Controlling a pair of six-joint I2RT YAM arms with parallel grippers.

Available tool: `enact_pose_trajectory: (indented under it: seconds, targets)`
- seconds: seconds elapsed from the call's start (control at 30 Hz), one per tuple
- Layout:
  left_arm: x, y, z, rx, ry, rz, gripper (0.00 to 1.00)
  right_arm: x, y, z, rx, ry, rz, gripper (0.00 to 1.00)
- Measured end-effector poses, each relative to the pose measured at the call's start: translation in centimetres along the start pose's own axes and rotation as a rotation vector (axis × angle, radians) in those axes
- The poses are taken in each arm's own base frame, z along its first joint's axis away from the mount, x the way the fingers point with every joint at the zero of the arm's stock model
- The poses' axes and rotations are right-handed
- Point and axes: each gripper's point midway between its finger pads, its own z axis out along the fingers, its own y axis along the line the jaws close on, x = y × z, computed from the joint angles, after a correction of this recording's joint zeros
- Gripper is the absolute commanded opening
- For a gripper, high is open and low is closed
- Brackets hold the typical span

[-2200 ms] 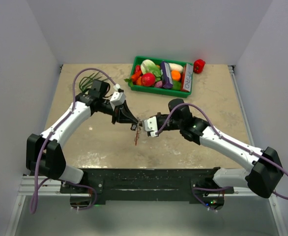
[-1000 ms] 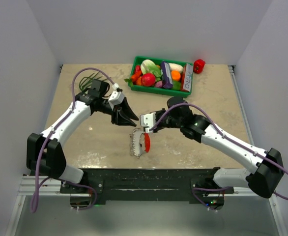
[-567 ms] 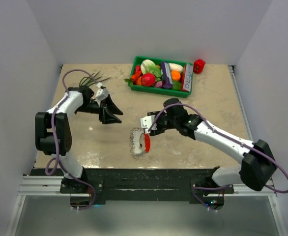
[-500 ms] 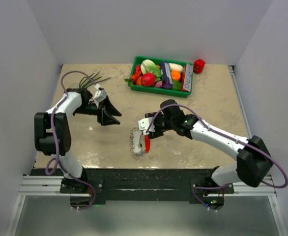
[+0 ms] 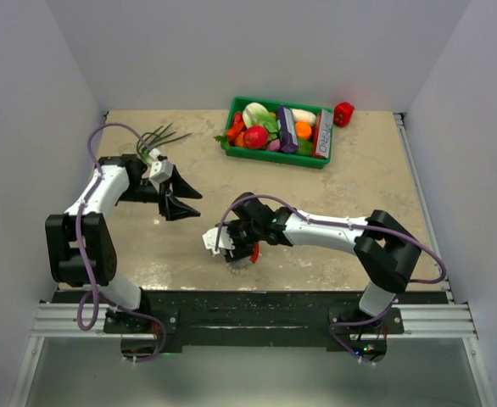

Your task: Remove the keys from the keyring

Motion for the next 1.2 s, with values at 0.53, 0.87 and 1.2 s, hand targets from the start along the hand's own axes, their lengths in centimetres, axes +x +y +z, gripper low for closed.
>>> enact_pose_trajectory:
  seconds: [0.53,0.87,1.2]
  targets:
    - [-0.2,-0.3,-1.8,-0.070,-0.012,0.006,0.63,-1.9,0.9,1.7,-0.100,-0.022,-0.021,0.49]
    - [0.1,-0.4,-2.0,-0.079,-0.013,-0.003,0.63,-0.4,1.9,3.7,-0.117,0.035,-0.014,0.38]
    - [0.3,-0.6,-1.9,-0.079,-0.014,0.011,0.63,0.1,1.3,3.9,-0.086,0.062,-0.011,0.19]
